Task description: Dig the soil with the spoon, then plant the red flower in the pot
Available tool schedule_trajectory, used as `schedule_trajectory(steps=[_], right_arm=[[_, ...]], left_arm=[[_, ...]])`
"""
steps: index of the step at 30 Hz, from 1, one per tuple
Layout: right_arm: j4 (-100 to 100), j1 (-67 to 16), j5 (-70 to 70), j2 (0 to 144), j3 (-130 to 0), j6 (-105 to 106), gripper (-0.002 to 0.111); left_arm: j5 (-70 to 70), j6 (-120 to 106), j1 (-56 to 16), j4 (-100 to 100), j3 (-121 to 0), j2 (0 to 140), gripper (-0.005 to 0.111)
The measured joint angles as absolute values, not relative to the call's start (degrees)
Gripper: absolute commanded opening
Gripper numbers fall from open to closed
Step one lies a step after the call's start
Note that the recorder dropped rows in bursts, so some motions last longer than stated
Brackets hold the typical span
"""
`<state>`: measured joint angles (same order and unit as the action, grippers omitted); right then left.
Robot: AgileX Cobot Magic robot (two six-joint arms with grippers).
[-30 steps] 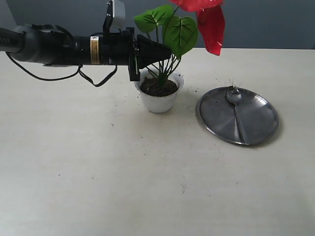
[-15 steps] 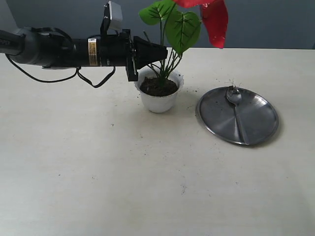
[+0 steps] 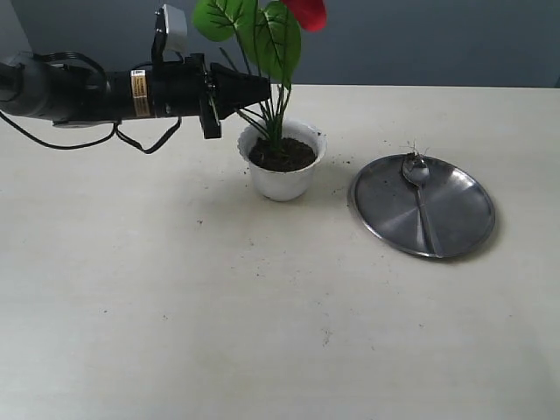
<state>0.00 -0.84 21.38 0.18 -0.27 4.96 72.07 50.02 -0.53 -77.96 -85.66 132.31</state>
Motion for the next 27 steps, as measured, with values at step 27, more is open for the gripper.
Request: schedule_trajectory(steps=[27], right_arm=[[0.0,-0.84,21.38,0.18,-0.27,4.96,0.0]], left_arm=[[72.55,49.92,-2.83,-77.02,-85.66,132.31,0.0]])
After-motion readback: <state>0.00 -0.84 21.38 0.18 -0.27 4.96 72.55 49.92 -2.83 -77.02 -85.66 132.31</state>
